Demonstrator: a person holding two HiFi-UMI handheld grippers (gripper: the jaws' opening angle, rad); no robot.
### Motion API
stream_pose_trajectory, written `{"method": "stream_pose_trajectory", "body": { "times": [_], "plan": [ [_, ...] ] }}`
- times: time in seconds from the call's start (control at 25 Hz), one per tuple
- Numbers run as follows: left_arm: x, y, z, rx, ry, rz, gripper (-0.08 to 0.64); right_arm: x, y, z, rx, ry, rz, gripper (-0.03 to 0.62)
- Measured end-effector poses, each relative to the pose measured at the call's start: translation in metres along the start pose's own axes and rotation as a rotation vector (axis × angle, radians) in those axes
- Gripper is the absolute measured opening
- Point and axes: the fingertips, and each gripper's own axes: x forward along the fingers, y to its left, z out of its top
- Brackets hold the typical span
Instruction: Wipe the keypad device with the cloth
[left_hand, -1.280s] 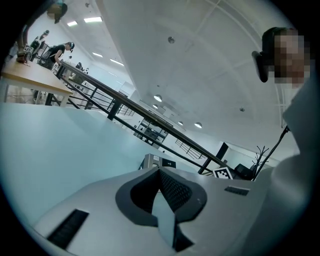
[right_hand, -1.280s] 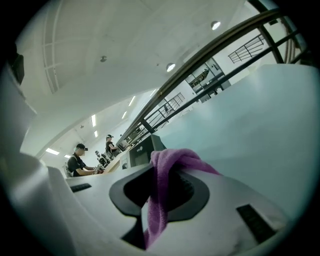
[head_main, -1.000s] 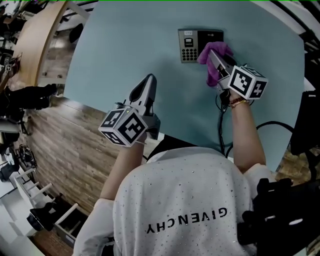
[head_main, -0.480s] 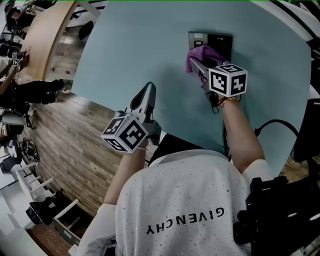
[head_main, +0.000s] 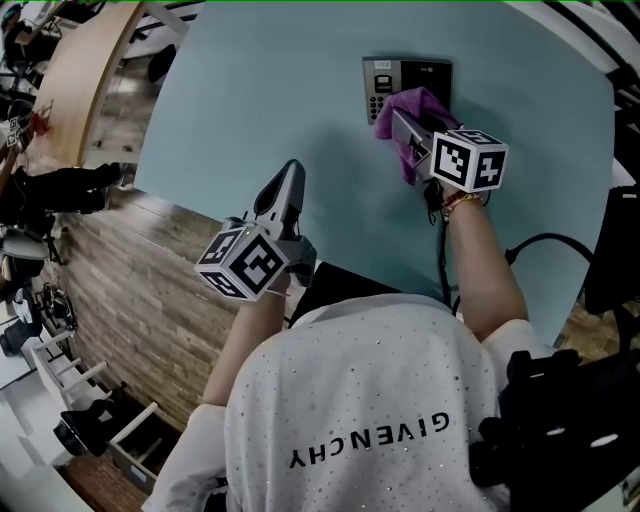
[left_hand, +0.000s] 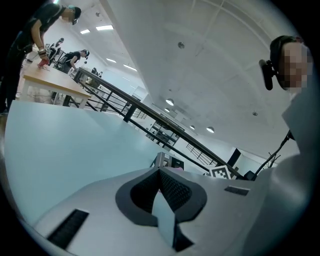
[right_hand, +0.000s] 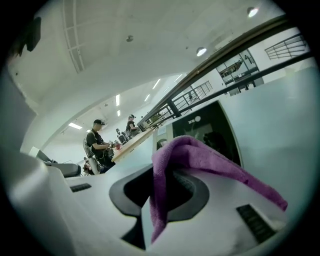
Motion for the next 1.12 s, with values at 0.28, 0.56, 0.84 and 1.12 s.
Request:
{"method": "stream_pose_trajectory", "body": {
  "times": [0.28, 0.56, 0.84, 1.12],
  "plan": [
    [0.000, 0.000, -0.002, -0.030, 0.014, -0.015, 0.005, -0.023, -0.022, 0.008, 0.079, -0.072, -0.037, 0.063],
    [0.002, 0.000, -0.003, -0.031, 0.016, -0.022, 0.005, -0.041, -0.046, 0.013, 0.176, -0.140, -0.079, 0.063],
    [0.001, 0.000, -0.007, -0.021, 0.018, -0.025, 0.005, -0.057, -0.061, 0.010, 0.251, -0.183, -0.098, 0.063],
    [0.004, -0.003, -0.013, -0.009, 0.029, -0.028, 0.005, -0.072, -0.083, 0.008, 0.345, -0.240, -0.142, 0.063]
  ]
}}
